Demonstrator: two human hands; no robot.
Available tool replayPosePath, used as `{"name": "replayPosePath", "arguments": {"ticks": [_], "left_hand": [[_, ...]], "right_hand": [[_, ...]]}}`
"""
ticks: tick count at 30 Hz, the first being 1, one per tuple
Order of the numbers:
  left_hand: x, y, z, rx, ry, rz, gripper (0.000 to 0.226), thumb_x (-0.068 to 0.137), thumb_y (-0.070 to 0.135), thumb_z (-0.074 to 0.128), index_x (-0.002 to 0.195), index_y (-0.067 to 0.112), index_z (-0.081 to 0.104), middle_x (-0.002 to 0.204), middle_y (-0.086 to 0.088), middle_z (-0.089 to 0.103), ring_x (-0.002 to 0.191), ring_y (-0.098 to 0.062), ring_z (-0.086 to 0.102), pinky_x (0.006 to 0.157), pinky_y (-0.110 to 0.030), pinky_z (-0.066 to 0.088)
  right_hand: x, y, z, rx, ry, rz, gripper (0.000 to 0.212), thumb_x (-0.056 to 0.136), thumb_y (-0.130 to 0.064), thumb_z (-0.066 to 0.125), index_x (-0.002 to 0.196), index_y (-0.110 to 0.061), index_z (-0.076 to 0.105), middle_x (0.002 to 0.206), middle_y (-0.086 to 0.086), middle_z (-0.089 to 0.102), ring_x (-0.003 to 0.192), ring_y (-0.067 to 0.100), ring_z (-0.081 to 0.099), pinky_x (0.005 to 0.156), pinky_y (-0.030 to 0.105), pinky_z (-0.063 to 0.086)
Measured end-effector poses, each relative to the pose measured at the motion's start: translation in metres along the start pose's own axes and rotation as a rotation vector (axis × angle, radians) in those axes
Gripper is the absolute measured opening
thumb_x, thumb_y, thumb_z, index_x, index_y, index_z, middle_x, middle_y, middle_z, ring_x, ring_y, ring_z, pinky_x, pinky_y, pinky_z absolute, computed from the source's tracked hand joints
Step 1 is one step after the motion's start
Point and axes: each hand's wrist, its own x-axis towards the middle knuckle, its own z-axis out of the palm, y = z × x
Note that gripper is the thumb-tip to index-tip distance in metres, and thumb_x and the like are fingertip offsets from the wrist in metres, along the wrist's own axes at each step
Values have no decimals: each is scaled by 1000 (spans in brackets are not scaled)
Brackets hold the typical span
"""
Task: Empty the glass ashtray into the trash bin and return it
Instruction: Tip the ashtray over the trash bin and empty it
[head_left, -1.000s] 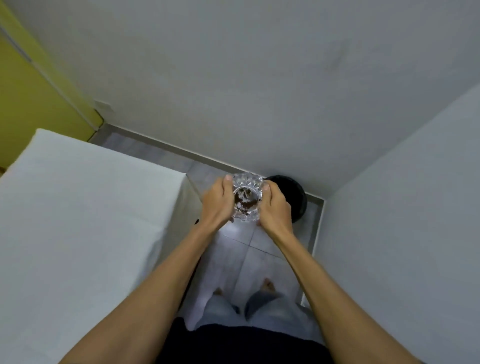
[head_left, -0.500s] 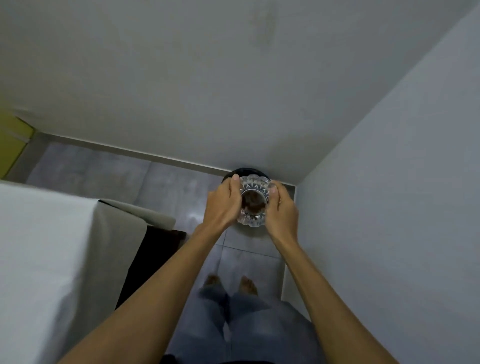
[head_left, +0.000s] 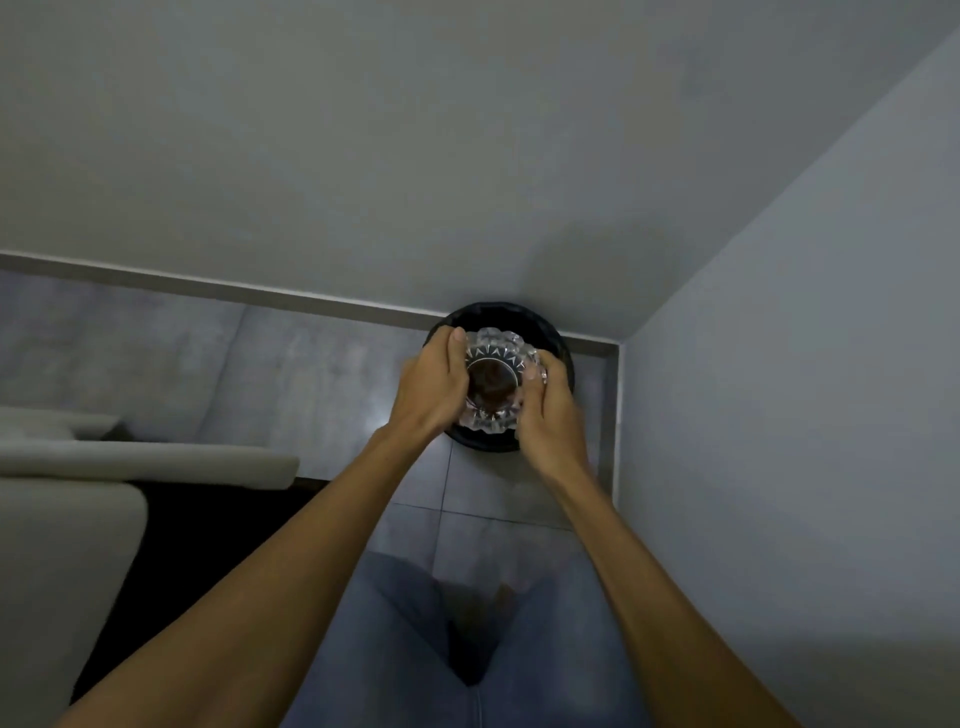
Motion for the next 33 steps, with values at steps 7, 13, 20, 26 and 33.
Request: {"name": "replayPosePath", "arguments": {"ticks": [7,13,20,26,33], "left_hand": [[55,-115,91,-8,81,-8,36,106,30,35,90,9,60,76,3,61,68,-7,54,61,-13,37],[95,-186,129,-7,125,-12,35,106,29,35,89,12,60,88,-8,66,89,-28,61,70,-26,34],[112,-211,140,-136,103,-76,44,104,36,36,91,5,65,92,-10,70,88,-28,64,75,-39,48],[110,-211,127,-427,-193,-275,31,101,22,47,91,4,70,87,-18,69,60,-28,66,48,-31,56],[121,-216,129,-189,144,-89,37,99,26,44,98,8,76,79,-7,75,68,-19,69,61,-33,57]], "right_hand": [[71,122,68,-17,-3,-70,43,107,-32,33,147,-21,42,127,1,66,108,12,62,93,28,50],[99,200,103,-111,-115,-286,49,106,-32,36,154,-24,30,142,4,54,126,15,55,106,35,45],[107,245,109,-413,-10,-702,47,94,-14,62,139,-3,52,143,15,45,126,25,52,105,35,49],[122,238,99,-529,104,-952,30,93,-23,63,117,-5,67,122,16,60,92,28,64,75,43,57],[122,232,108,-487,144,-1000,28,97,-25,63,114,-4,67,102,12,66,84,29,65,73,42,55]]}}
